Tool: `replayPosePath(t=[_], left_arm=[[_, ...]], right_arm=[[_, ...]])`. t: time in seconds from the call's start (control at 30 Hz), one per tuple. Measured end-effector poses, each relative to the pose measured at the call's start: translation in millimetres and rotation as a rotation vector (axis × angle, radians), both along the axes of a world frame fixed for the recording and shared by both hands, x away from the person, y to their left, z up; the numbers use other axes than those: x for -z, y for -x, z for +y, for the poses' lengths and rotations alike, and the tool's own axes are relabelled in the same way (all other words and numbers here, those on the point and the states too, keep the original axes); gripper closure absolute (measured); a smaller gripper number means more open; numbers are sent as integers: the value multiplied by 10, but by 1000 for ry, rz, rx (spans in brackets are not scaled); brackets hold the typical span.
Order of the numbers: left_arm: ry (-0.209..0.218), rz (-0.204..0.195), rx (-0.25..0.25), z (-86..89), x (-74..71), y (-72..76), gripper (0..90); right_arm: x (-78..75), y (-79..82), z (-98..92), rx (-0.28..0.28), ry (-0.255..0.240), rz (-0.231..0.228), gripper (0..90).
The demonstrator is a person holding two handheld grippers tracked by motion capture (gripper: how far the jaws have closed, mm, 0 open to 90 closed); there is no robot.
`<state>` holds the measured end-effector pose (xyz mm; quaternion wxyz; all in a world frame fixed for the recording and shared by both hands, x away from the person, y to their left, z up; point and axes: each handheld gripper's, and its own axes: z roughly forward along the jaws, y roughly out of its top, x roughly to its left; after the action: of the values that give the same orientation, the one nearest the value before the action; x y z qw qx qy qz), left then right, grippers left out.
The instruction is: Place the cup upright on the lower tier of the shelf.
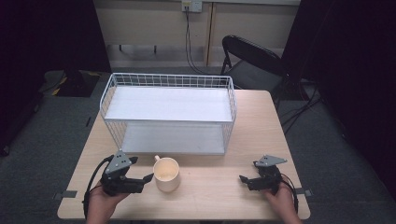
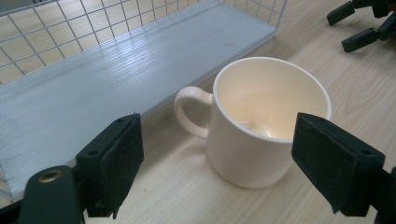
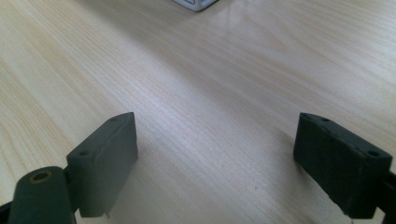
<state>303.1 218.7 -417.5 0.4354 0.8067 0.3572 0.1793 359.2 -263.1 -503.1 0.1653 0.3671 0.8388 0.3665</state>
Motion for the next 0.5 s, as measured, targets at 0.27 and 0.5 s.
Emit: replayPosePath(t=[0.27, 0.5], left_arm=[[-19, 10, 15, -94, 46, -61, 220], [-45, -7, -2, -155, 63, -109, 247]], right_arm=[[0, 0, 0, 0, 0, 0, 130], [0, 0, 0, 0, 0, 0, 130]])
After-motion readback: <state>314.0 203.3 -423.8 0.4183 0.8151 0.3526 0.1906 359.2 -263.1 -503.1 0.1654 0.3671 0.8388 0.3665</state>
